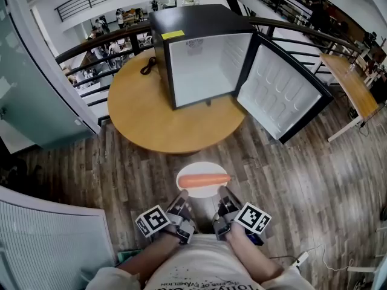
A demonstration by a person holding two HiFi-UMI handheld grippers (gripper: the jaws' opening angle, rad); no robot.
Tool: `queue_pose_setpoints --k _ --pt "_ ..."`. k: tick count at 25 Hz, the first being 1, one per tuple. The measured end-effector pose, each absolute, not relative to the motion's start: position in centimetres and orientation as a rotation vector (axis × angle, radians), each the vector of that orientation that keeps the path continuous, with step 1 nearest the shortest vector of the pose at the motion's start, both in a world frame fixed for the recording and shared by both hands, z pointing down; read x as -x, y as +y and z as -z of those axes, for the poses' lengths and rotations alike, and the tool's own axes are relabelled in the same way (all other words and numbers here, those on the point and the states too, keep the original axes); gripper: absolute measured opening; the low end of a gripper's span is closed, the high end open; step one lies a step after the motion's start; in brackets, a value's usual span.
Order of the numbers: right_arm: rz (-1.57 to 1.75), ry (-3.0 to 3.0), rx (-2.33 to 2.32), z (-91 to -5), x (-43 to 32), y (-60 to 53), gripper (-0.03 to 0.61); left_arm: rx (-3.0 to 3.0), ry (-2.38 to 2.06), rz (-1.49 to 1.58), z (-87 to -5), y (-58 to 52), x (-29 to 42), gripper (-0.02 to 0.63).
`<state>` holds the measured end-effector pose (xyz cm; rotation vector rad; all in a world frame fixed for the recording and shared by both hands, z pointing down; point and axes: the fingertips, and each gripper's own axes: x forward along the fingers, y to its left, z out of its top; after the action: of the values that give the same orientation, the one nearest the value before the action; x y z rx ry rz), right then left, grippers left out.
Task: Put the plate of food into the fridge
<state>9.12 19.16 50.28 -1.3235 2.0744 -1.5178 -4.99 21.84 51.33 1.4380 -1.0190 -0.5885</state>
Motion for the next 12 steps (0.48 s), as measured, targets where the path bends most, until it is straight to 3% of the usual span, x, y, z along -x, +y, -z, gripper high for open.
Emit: queue_pose_setpoints --k 12 --pt "1.509 2.070 1.334 -50.6 -7.4 17.2 0.044 -1.421 -1.002 0.595 -52.0 20.0 6.6 0.034"
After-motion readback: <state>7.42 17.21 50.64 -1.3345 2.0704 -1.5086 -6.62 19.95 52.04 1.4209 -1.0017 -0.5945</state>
